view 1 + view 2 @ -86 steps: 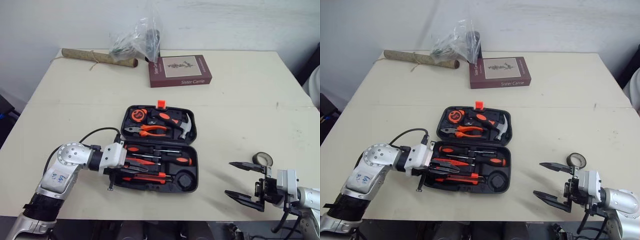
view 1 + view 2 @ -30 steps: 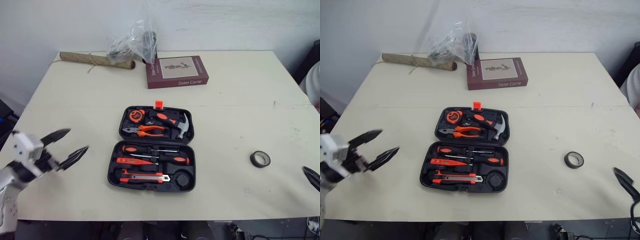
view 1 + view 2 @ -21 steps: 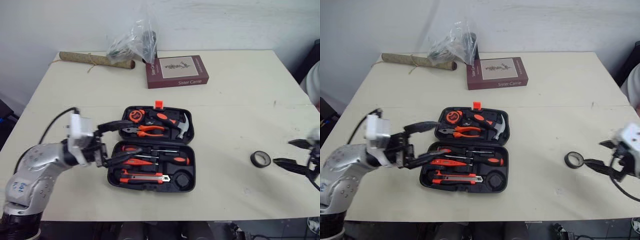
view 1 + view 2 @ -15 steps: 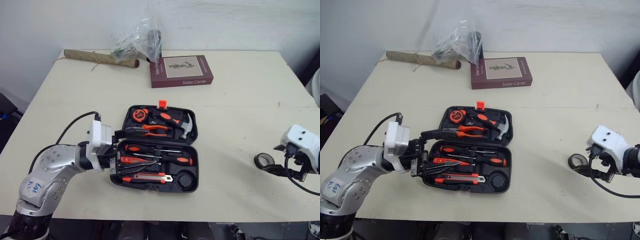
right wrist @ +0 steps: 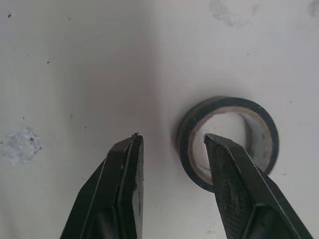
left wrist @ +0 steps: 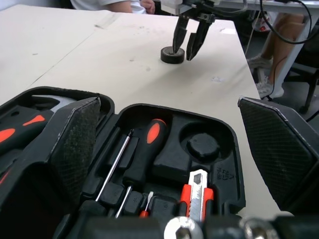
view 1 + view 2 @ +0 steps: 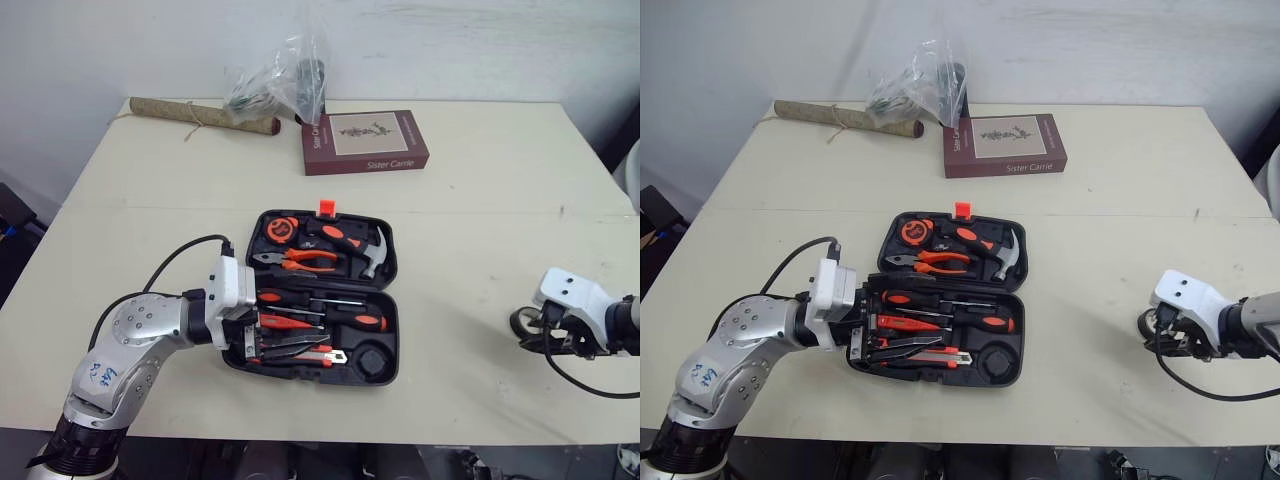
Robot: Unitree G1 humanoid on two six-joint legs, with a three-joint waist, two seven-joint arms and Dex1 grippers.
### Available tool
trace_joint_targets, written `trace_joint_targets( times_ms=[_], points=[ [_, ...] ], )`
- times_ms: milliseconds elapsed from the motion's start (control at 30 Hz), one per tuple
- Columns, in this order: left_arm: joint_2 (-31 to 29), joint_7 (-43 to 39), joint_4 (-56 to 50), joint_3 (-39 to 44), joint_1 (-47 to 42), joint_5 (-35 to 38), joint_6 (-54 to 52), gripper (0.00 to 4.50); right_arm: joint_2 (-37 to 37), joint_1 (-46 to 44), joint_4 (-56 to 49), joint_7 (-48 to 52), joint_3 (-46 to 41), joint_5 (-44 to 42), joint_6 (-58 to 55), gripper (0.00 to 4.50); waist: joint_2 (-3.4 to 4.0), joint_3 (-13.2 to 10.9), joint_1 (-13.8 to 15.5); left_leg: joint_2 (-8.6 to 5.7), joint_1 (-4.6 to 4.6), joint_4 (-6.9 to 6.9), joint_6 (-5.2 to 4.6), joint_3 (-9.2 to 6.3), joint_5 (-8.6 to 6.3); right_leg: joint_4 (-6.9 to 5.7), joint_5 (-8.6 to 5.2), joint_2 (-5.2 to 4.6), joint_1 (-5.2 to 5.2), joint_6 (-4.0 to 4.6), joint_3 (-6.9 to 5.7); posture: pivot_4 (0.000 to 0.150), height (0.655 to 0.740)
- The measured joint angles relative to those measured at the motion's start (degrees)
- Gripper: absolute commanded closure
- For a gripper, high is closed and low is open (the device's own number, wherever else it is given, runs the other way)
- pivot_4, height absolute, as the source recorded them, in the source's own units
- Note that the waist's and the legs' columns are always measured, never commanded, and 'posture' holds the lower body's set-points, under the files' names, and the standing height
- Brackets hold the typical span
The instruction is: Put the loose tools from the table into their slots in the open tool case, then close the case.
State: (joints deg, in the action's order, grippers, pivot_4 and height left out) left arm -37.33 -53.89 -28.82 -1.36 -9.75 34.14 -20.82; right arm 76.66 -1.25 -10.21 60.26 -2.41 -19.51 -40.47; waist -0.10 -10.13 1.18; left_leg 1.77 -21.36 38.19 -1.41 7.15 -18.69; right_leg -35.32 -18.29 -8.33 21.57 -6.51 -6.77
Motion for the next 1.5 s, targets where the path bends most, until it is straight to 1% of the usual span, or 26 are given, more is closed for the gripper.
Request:
trace_joint_targets(
  times_ms=[167, 267, 300, 333, 367, 500, 567, 633, 767, 800, 833, 867, 1000, 1100, 1167, 1300, 1500],
  points=[
    [-0.5, -3.5, 0.0, -2.2, -1.0, -1.9, 2.0, 0.00, -1.8, -2.9, 2.0, 0.2, 3.3, 2.9, 0.9, 2.37, 0.00, 0.0, 0.0, -0.01, 0.00, 0.00, 0.00, 0.00, 0.00, 0.00, 0.00, 0.00, 0.00, 0.00, -0.02, 0.150, 0.7400],
    [-1.0, -4.9, 0.0, -2.6, -1.3, -2.7, 2.8, 0.00, -1.8, -4.2, 2.5, 0.7, 4.5, 4.5, 2.4, 3.27, 0.00, 0.0, -0.1, 0.00, 0.00, 0.01, 0.01, 0.01, 0.00, 0.00, 0.00, 0.01, -0.01, 0.00, -0.05, 0.150, 0.7400],
    [-1.0, -5.2, 0.0, -2.7, -1.4, -2.8, 2.8, 0.00, -1.9, -4.5, 3.0, 0.9, 4.6, 5.1, 2.9, 3.87, 0.00, 0.0, 0.0, -0.01, 0.00, 0.01, 0.00, 0.01, 0.00, 0.00, 0.00, 0.00, -0.01, 0.00, -0.05, 0.150, 0.7400],
    [-1.0, -5.3, 0.0, -2.7, -1.4, -2.8, 2.8, 0.00, -1.9, -4.7, 3.5, 1.1, 4.7, 5.4, 3.1, 4.30, -0.01, 0.0, 0.0, -0.01, 0.00, 0.02, 0.00, 0.01, 0.00, 0.00, 0.00, 0.00, -0.01, 0.00, -0.05, 0.150, 0.7400],
    [-1.0, -5.4, 0.1, -2.7, -1.4, -2.9, 2.9, 0.00, -1.9, -4.9, 3.7, 1.6, 4.7, 5.8, 3.6, 4.41, 0.00, 0.0, 0.0, 0.00, 0.00, 0.01, 0.00, 0.01, 0.00, 0.00, 0.00, 0.00, -0.01, 0.00, -0.05, 0.150, 0.7400],
    [-1.0, -5.5, 0.0, -2.1, -0.4, -3.3, 4.7, 0.00, -1.9, -7.8, 1.1, 5.2, 4.8, 5.6, 4.6, 4.41, 0.06, 0.0, -0.4, 0.02, 0.00, 0.01, 0.01, 0.01, 0.01, -0.01, 0.00, 0.01, 0.00, 0.00, -0.05, 0.150, 0.7400],
    [-1.0, -5.6, 0.0, -1.8, -0.3, -3.7, 5.8, 0.00, -1.9, -11.3, -2.6, 6.8, 4.7, 4.0, 3.2, 4.41, 0.07, 0.0, -0.8, 0.04, 0.00, 0.01, 0.04, -0.01, 0.03, -0.04, 0.00, 0.01, 0.01, 0.00, -0.04, 0.150, 0.7400],
    [-1.8, -6.1, 0.1, -1.3, 0.7, -3.7, 6.5, 0.00, -2.3, -17.7, -10.4, 10.1, 6.0, 0.3, 0.2, 4.41, 0.06, -0.1, -1.3, 0.10, 0.00, -0.03, 0.07, -0.11, 0.03, 0.01, -0.02, -0.05, -0.01, 0.03, -0.06, 0.150, 0.7400],
    [-3.0, -6.9, 0.3, -0.3, 1.9, -3.7, 6.6, 0.00, -3.7, -21.1, -18.2, 13.4, 10.0, -2.8, -1.9, 4.41, 0.01, -0.1, -1.3, 0.12, -0.07, -0.05, 0.09, -0.15, 0.01, 0.11, -0.02, -0.08, 0.00, 0.04, -0.11, 0.150, 0.7400],
    [-4.0, -7.5, 0.5, 0.7, 2.8, -3.7, 6.7, 0.00, -6.0, -23.8, -20.8, 14.3, 12.9, -3.1, -2.2, 4.41, -0.02, -0.1, -1.3, 0.12, -0.09, -0.04, 0.09, -0.17, 0.01, 0.13, -0.02, -0.10, 0.01, 0.04, -0.13, 0.150, 0.7400],
    [-4.9, -8.0, 0.9, 2.2, 4.1, -3.7, 7.1, 0.00, -11.1, -28.9, -22.4, 14.8, 18.1, -2.3, -2.0, 4.41, -0.05, -0.1, -1.8, 0.12, -0.08, -0.02, 0.10, -0.13, 0.00, 0.11, -0.02, -0.13, 0.02, 0.04, -0.10, 0.150, 0.7400],
    [-5.0, -8.1, 1.2, 2.8, 4.4, -3.7, 7.5, 0.00, -14.3, -31.6, -23.3, 15.1, 21.6, -1.4, -1.8, 4.41, -0.07, -0.1, -1.8, 0.06, -0.09, -0.01, 0.10, -0.15, 0.01, 0.04, -0.02, -0.13, 0.03, 0.04, -0.13, 0.150, 0.7400],
    [-5.9, -8.1, 1.4, 3.9, 8.1, -4.8, 8.7, 0.00, -21.3, -37.4, -21.7, 15.4, 29.9, 2.9, -0.6, 4.41, -0.12, -0.2, -1.8, 0.05, -0.14, -0.02, 0.10, -0.18, 0.00, 0.11, -0.02, -0.14, 0.06, 0.04, -0.22, 0.150, 0.7400],
    [-6.2, -7.8, 0.7, 4.5, 9.7, -5.0, 8.7, 0.00, -24.8, -39.2, -20.3, 16.3, 34.9, 5.3, 0.5, 4.41, -0.14, -0.2, -1.4, 0.04, -0.20, 0.00, 0.09, -0.22, 0.00, 0.12, -0.02, -0.13, 0.07, 0.04, -0.32, 0.150, 0.7400],
    [-7.0, -7.8, 0.1, 5.8, 11.0, -4.9, 8.7, 0.00, -25.2, -39.9, -19.5, 18.1, 38.2, 7.4, 1.8, 4.41, -0.15, -0.2, -1.4, -0.01, -0.21, 0.00, 0.07, -0.23, -0.01, 0.13, -0.02, -0.14, 0.04, 0.04, -0.37, 0.150, 0.7400],
    [-8.1, -7.7, -0.6, 7.9, 12.7, -4.6, 8.1, 0.00, -24.6, -40.8, -18.8, 21.0, 39.9, 9.5, 3.7, 4.41, -0.15, -0.2, -1.5, 0.02, -0.17, 0.03, 0.06, -0.22, 0.00, 0.10, -0.02, -0.15, 0.02, 0.03, -0.63, 0.150, 0.7400],
    [-8.2, -7.0, -2.0, 8.2, 12.8, -4.1, 6.5, 0.00, -23.5, -41.0, -18.1, 23.9, 41.0, 12.6, 4.6, 4.41, -0.15, -0.2, -1.5, 0.03, -0.17, 0.03, 0.07, -0.24, 0.00, 0.06, -0.02, -0.15, 0.02, 0.04, -0.68, 0.150, 0.7400]
  ],
)
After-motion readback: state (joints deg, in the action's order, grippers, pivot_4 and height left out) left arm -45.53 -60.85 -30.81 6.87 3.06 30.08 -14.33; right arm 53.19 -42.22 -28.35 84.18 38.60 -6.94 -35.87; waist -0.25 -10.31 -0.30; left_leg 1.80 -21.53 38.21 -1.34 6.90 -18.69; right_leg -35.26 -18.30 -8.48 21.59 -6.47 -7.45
